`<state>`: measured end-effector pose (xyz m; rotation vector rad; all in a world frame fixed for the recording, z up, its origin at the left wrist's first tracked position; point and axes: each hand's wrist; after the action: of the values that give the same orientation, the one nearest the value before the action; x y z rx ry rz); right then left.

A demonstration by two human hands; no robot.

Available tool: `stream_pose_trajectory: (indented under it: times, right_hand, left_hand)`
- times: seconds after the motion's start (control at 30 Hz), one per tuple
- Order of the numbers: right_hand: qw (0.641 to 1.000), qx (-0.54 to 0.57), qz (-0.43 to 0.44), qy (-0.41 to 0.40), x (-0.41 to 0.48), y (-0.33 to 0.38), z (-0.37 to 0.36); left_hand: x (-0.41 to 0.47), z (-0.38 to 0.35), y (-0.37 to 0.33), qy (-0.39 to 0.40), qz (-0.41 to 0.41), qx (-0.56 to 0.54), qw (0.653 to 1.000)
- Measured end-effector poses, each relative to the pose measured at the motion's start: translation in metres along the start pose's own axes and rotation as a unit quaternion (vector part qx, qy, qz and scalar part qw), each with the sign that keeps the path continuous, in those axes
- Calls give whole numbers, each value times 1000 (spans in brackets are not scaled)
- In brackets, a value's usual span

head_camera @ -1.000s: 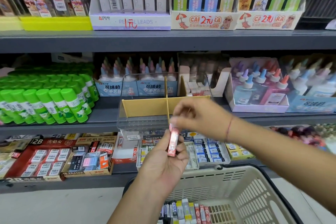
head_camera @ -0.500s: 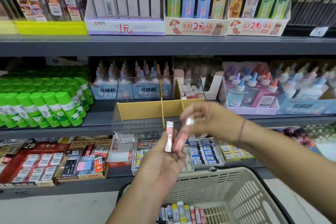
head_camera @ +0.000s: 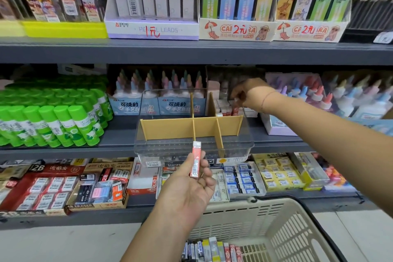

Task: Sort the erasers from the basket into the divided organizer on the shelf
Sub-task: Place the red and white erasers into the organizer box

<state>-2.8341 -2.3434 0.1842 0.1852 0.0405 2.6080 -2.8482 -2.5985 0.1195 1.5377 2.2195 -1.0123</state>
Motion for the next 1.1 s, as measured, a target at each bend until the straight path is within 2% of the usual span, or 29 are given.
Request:
stream_pose_trajectory:
  times: [0.23,0.37,0.67,0.73,0.77,0.83,0.9,1.0,1.1]
  right_hand:
    - [996,-87,-7,18,11,4,-22]
    - [995,-97,-15,4,12,5,-25]
    - [987,-159,-5,31,9,9,-20]
    - [988,-152,-3,2,3,12,-16]
    - [994,-103,0,-27,-5,15,-12]
    - [991,126,13,-48,-32,31,-5]
    - [932,358,58,-1,-68,57,1]
    - [853,512,68,73,-105,80,-6]
    - [803,588,26,97,-112,81,-12]
  left_hand:
    - [0,0,0,0,2,1,1000]
    - [0,-1,-1,7,6,-5,1000]
    - [-4,-1,-1,12,3,9,1000]
    - [-5,-1,0,17,-1,17,1000]
    - [-5,0,0,21,-4,21,1000]
    - [-5,0,0,32,-10,32,999]
    - [-6,-1,0,42,-25,41,998]
    - [-7,-5,2,43,-70,75,994]
    - [-12,-6,6,33,-150,188,970]
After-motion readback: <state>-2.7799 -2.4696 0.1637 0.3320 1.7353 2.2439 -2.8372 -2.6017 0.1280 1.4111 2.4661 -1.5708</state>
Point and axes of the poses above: each hand's wrist, its own x-axis towards the middle knuckle, its own z-axis out of the back of the hand, y = z × x
